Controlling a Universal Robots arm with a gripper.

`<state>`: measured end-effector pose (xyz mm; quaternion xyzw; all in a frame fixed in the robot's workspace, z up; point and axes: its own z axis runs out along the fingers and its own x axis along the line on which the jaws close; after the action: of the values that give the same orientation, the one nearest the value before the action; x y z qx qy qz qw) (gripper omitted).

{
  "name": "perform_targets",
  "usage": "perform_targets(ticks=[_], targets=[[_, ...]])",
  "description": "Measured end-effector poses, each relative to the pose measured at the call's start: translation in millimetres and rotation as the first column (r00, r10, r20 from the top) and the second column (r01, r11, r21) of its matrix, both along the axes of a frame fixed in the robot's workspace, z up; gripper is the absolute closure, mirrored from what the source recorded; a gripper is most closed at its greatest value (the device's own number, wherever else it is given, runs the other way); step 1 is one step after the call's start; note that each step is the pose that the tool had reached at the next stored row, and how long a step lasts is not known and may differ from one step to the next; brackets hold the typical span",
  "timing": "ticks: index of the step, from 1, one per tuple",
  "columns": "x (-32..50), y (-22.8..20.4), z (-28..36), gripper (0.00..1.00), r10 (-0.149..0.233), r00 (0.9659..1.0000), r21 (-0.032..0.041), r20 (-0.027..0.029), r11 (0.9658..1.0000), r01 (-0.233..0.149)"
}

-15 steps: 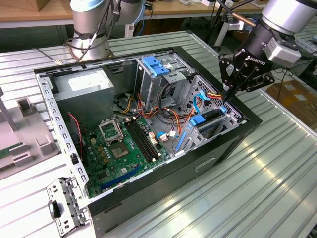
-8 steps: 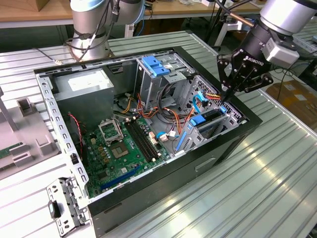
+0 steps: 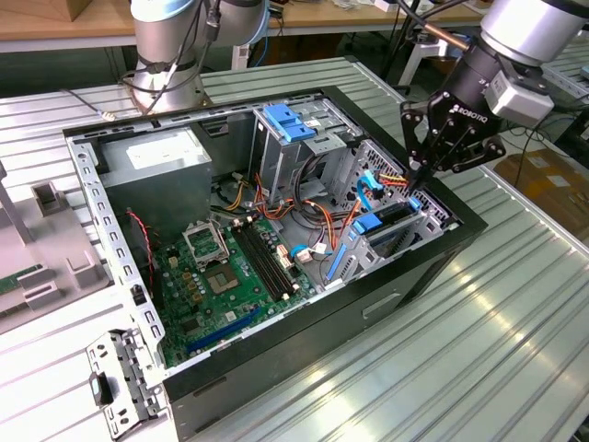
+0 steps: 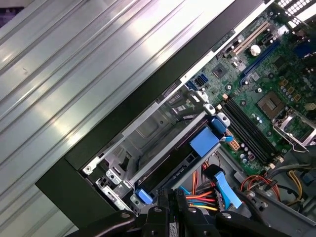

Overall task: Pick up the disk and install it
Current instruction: 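Insert the first disk wire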

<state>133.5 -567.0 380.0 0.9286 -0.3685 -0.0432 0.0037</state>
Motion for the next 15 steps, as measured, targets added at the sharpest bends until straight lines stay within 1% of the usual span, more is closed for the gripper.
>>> perform_targets(ticks=[10, 11, 12, 13, 14, 15], targets=[[-7.4, 0.0, 0.0, 0.83, 0.0, 1.0, 0.0002, 0.0, 1.0, 0.0], [-10.9, 0.0, 0.0, 0.83, 0.0, 1.0, 0.0005, 0.0, 1.0, 0.0], [-16.6, 0.0, 0.0, 0.83, 0.0, 1.0, 0.0009, 0.0, 1.0, 0.0], [-19.6, 0.0, 0.0, 0.83, 0.0, 1.0, 0.0009, 0.0, 1.0, 0.0], [-25.8, 0.0, 0.0, 0.83, 0.0, 1.0, 0.0008, 0.0, 1.0, 0.0], [-25.8, 0.0, -2.8, 0.83, -0.071, 0.9975, 0.0008, 0.0, 0.9975, 0.071]])
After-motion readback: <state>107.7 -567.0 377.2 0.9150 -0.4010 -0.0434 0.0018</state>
